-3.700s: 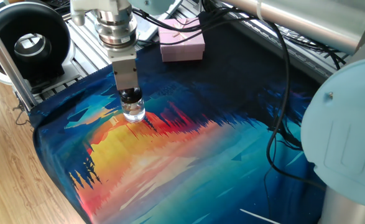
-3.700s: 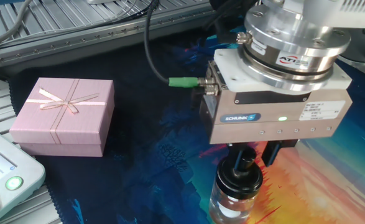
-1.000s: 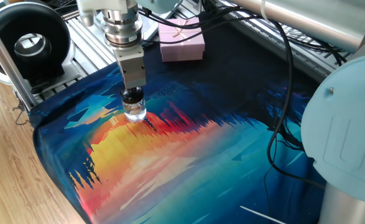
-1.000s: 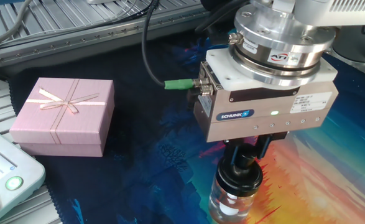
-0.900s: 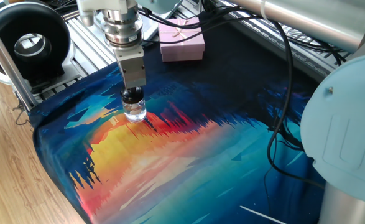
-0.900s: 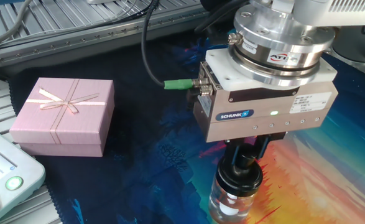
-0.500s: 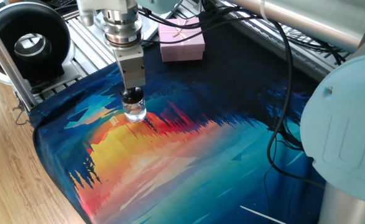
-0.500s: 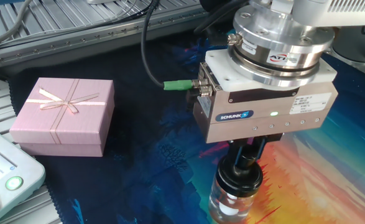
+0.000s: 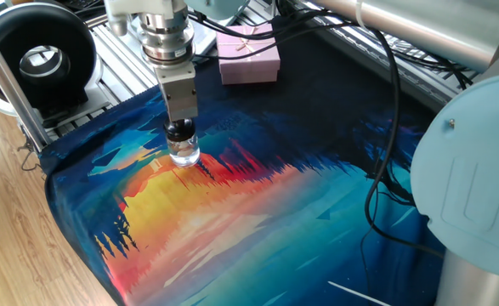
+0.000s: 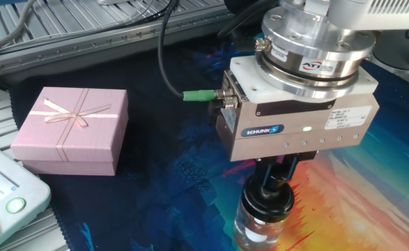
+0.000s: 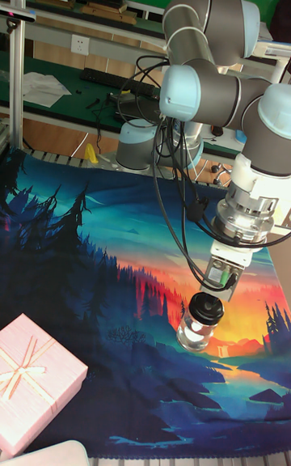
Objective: Screw the lid onto the jar
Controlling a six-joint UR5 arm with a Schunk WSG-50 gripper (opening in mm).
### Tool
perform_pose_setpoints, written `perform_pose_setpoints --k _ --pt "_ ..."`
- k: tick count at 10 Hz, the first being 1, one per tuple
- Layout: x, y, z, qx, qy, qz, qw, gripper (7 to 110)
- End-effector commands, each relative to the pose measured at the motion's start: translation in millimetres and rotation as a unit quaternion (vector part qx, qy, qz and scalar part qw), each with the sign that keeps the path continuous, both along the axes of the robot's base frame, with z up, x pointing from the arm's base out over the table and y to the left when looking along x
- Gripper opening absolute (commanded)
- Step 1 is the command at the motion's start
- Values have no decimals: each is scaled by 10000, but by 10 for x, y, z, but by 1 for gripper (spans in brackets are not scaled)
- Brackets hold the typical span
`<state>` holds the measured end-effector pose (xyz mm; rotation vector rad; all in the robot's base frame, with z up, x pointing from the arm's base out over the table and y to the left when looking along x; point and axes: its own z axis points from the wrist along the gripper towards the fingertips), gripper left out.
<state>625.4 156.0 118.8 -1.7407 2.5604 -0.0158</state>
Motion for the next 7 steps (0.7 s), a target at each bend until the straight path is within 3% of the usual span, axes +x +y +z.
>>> perform_pose_setpoints --k 1,7 --pt "18 -28 5 -46 -55 -185 9998 7" --pt "4 -45 12 -120 -50 -491 9987 7"
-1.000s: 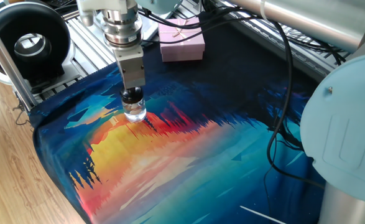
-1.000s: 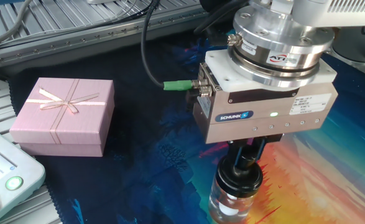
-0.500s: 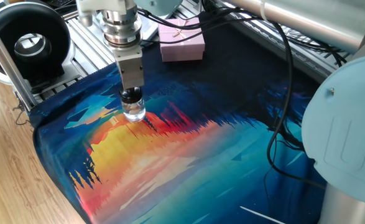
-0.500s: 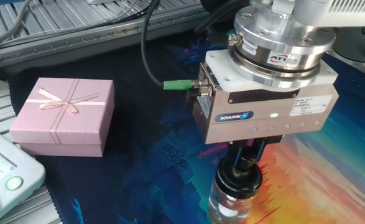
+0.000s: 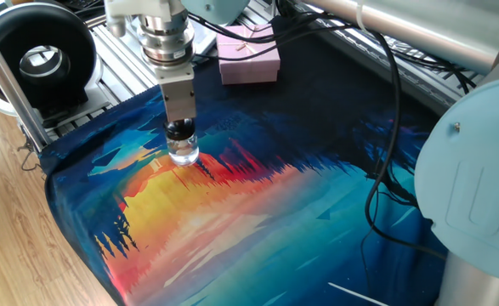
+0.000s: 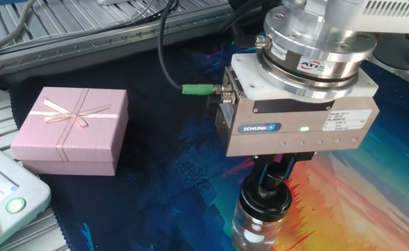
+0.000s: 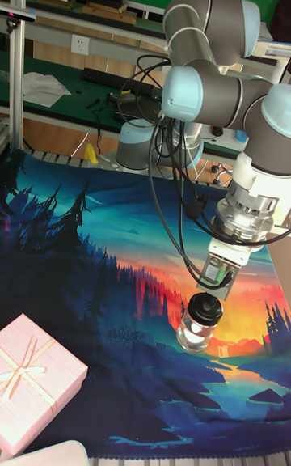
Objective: Screw the lid onto the jar
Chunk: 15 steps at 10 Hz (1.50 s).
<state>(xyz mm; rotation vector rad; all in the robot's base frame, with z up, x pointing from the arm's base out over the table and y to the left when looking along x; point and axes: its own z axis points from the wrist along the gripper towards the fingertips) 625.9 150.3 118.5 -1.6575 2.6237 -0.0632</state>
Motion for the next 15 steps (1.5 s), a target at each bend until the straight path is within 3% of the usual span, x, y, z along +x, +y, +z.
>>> perform_pose_setpoints --k 1,7,15 --pt "-3 33 18 55 5 -205 9998 7" --pt "6 70 -7 249 10 -373 9990 7" --pt "24 -17 5 174 4 -771 9969 7"
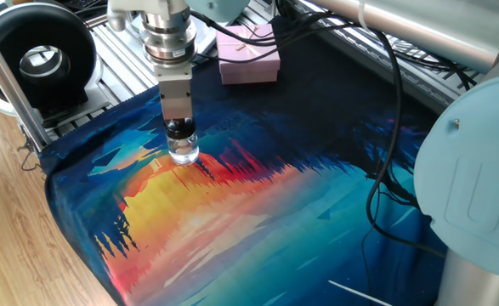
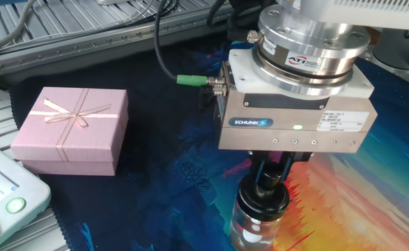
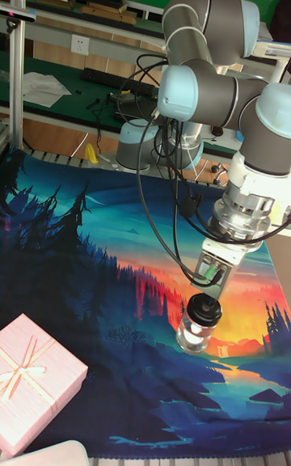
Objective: Screw the lid onto the jar
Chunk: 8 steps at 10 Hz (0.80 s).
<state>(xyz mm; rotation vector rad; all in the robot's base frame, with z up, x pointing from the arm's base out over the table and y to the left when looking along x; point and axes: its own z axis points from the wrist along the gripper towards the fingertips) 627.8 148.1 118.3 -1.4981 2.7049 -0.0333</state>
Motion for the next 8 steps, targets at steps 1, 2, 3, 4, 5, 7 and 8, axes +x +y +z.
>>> perform_pose_setpoints --k 1,2,3,4,5,7,8 --pt "-7 5 4 50 31 -267 9996 7" --pt "-10 5 4 55 39 -366 9993 7" --pt "-13 13 5 70 48 -496 9987 7" --pt "-14 25 8 82 56 -580 9983 7" --pt "-11 31 13 77 56 -634 9979 7" --pt "-12 35 13 92 65 -771 9970 7" --pt "-15 47 9 120 75 -878 9960 7"
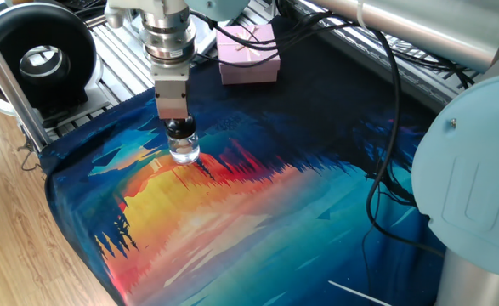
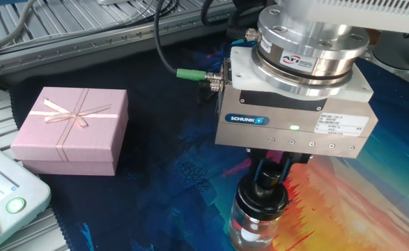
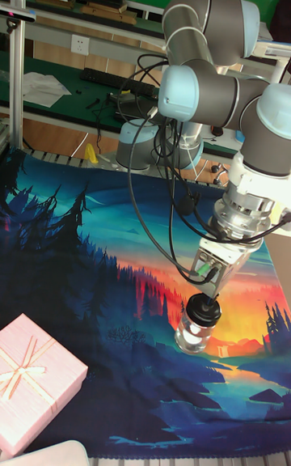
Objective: Screw the lid onto the jar
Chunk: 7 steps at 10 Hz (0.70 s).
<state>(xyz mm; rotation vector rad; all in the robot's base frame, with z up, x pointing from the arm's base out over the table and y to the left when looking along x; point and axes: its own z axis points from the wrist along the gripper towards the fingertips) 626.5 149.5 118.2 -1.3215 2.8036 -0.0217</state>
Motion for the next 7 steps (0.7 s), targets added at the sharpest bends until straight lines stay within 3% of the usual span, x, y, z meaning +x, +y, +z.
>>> perform_pose_setpoints --k 1,7 --pt "-1 52 9 130 21 -311 9994 7" --pt "-25 81 7 242 69 -609 9978 7"
